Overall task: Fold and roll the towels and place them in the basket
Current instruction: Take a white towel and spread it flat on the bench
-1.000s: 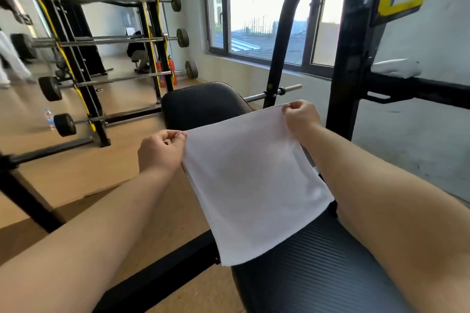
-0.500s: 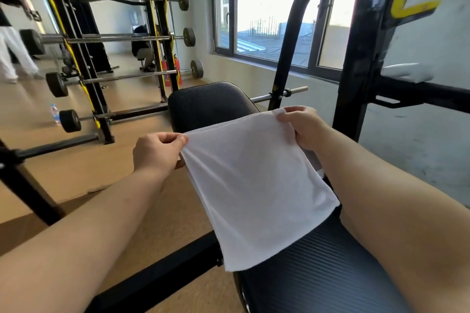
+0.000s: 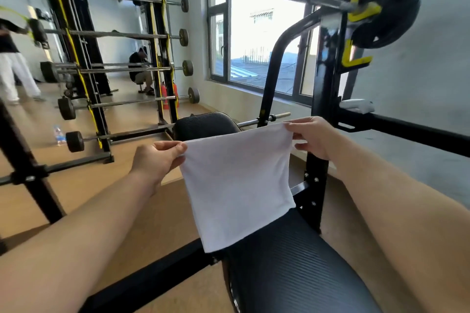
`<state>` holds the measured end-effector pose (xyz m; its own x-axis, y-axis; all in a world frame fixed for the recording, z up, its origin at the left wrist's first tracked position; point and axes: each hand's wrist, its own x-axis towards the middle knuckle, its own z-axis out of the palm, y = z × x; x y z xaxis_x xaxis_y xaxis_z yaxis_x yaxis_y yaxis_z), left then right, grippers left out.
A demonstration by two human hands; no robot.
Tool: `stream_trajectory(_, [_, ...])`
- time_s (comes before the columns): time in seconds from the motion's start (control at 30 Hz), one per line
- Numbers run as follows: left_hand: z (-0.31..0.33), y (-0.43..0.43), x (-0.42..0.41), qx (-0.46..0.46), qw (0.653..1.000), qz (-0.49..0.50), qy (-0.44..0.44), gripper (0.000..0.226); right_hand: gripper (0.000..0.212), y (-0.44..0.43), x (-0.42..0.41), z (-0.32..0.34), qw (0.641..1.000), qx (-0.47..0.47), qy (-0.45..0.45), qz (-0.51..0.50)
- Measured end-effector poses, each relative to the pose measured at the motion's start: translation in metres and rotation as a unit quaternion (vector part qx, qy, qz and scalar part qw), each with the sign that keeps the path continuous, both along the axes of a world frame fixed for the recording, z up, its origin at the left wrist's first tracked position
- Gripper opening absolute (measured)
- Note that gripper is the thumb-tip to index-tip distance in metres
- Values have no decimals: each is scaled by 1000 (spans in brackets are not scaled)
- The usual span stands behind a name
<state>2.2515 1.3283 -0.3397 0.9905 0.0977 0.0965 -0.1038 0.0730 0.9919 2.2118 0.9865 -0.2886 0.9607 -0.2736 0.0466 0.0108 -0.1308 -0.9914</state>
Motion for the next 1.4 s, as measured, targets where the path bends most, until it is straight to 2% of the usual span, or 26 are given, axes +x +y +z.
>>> stream_trajectory(0.2, [31, 21, -56, 13, 999, -41, -23, 7, 14, 0, -75, 30, 999, -35, -26, -6])
stream_trajectory(0.33, [52, 35, -95, -9, 998, -50, -30, 7, 11, 10, -120, 43, 998, -48, -29, -15])
stream_trajectory(0.63, [67, 56, -169, 29, 997, -40, -56, 10, 12, 22, -200, 35, 989, -127, -61, -38])
stream_trajectory(0.73, [54, 60, -189, 57, 996, -25, -66, 11, 14, 26, -224, 21, 979, -197, -41, -29])
stream_trajectory(0.83, [34, 68, -208, 80, 994, -30, -70, 16, 22, 27, -244, -1, 981, -192, -27, -28])
stream_trajectory(0.97, [-1, 77, -232, 133, 990, -32, -41, 9, 13, 39, -274, -30, 981, -190, -22, -35])
stream_trajectory(1.2, [-59, 100, -262, 151, 988, -9, 8, 6, 5, 66, -307, -89, 977, -212, 0, -12])
stream_trajectory(1.4, [-107, 115, -275, 110, 992, -13, 57, 6, 10, 81, -308, -146, 983, -181, 20, -3])
